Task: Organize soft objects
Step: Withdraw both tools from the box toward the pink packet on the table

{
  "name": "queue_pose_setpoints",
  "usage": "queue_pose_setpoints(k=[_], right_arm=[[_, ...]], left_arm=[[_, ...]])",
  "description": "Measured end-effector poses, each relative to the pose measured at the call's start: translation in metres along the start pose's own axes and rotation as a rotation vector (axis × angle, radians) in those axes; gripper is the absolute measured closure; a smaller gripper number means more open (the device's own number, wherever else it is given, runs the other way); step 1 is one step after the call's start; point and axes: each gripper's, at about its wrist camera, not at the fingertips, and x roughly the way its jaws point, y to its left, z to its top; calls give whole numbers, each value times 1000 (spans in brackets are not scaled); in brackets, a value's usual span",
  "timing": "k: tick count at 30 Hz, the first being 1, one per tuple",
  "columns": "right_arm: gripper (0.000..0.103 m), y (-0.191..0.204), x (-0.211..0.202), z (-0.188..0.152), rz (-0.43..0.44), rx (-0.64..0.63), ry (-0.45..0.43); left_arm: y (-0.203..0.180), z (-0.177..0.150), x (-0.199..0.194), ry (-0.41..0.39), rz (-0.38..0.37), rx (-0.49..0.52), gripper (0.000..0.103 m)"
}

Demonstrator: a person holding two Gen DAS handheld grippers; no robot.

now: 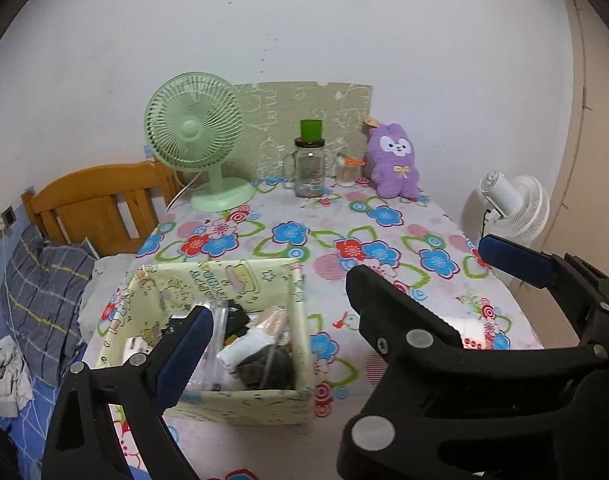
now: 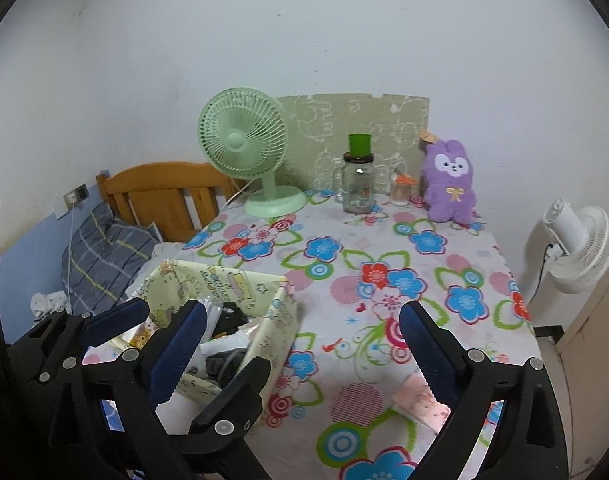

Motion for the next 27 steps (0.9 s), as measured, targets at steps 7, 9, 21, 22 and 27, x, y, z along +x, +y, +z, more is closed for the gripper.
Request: queue_pose_setpoints(k=[7,9,21,22,27], right_arm=[[1,-25,-15,-6,-34,37,-18],[1,-31,-19,-8,-42,41,-20],[1,-68,-36,-21,-99,62,-36],[1,-70,-36,-22,-103,62,-37],[1,-80,-39,-28,-118,65,-36]], left_arm=[[-26,-1,-2,7,-34,20,6],[-35,-1,-1,12,-42,31,6],[-75,-5,0,3,-85,67,7],[-78,-5,0,1,-87,68,7],[-89,-9,4,0,-99,70,13]])
